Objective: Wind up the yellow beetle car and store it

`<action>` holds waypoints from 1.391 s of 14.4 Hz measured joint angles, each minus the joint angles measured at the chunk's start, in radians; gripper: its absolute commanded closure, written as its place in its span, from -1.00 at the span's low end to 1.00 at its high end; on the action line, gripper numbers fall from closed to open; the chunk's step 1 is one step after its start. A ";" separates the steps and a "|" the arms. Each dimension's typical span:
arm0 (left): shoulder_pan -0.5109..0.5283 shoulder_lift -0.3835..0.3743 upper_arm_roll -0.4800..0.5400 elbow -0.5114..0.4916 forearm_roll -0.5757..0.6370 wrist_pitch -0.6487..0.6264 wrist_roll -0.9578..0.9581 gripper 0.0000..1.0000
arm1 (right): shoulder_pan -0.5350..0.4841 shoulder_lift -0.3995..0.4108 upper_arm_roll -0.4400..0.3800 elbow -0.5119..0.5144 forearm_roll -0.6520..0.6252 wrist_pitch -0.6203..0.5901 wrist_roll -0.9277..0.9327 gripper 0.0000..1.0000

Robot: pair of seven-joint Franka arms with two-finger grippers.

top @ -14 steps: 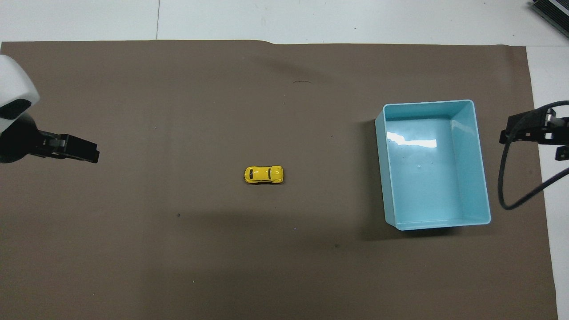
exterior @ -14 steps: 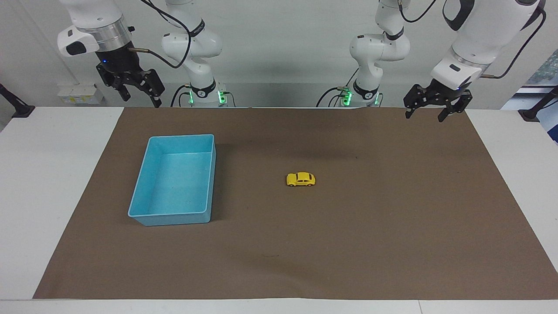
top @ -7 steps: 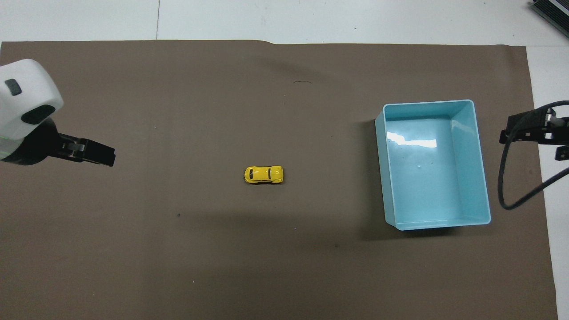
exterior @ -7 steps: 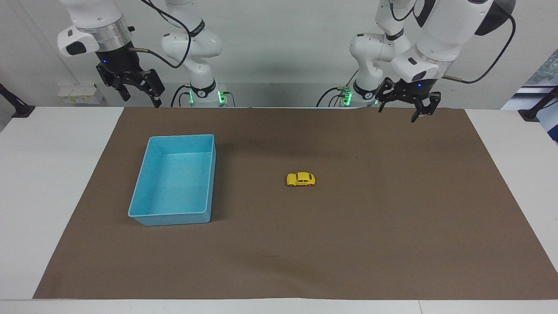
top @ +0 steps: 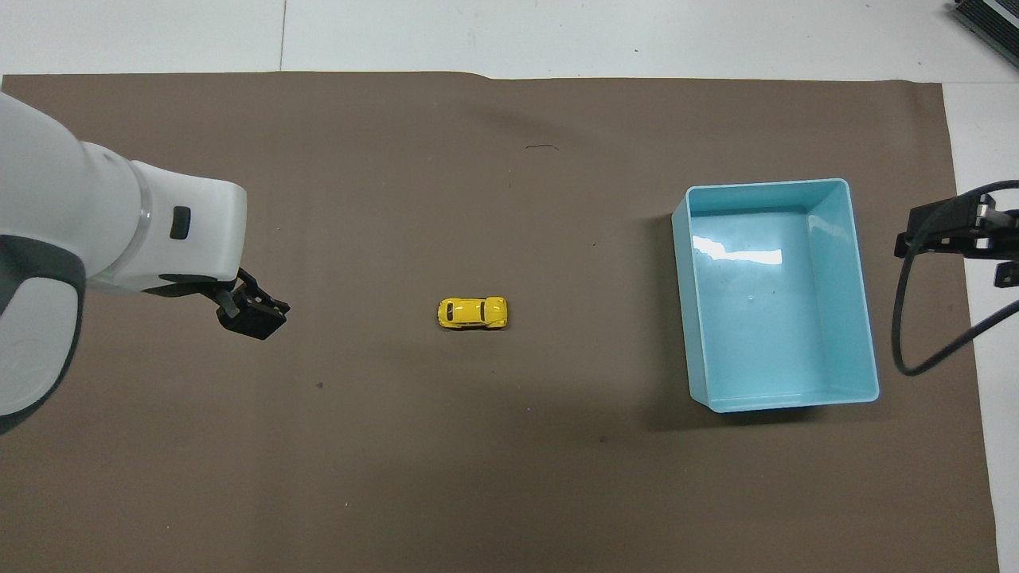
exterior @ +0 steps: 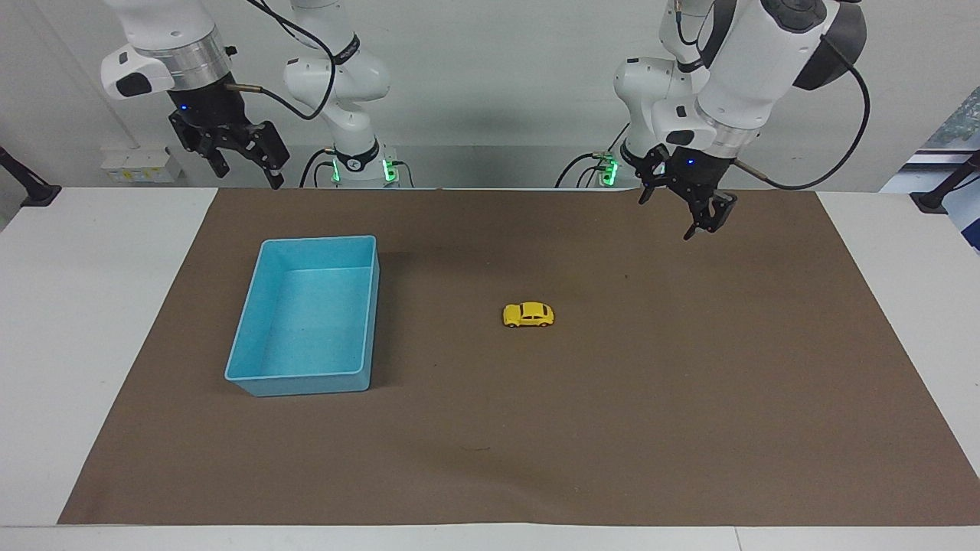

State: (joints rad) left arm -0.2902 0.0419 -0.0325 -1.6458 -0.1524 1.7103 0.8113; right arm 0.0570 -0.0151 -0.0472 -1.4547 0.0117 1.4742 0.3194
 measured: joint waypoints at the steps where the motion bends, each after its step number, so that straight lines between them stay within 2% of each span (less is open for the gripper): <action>1: -0.002 0.014 0.000 -0.011 -0.008 0.025 0.061 -1.00 | 0.000 0.000 0.000 0.000 0.000 0.000 0.000 -1.00; 4: -0.048 0.061 0.000 -0.060 -0.019 0.145 0.202 -1.00 | 0.000 0.000 0.000 0.000 0.000 0.000 0.000 -1.00; 11: -0.231 0.197 -0.001 -0.153 -0.019 0.386 0.216 -1.00 | 0.000 0.000 0.000 0.000 0.000 0.000 0.000 -1.00; 14: -0.275 0.220 0.000 -0.227 -0.019 0.501 0.215 -1.00 | 0.000 0.000 0.000 0.000 0.000 0.000 0.000 -1.00; 20: -0.304 0.261 0.002 -0.285 0.015 0.583 0.189 -1.00 | 0.000 0.000 0.000 0.000 0.000 0.000 0.000 -1.00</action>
State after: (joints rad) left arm -0.5939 0.3033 -0.0309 -1.9305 -0.1369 2.2930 0.9998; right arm 0.0570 -0.0151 -0.0472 -1.4547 0.0117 1.4742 0.3194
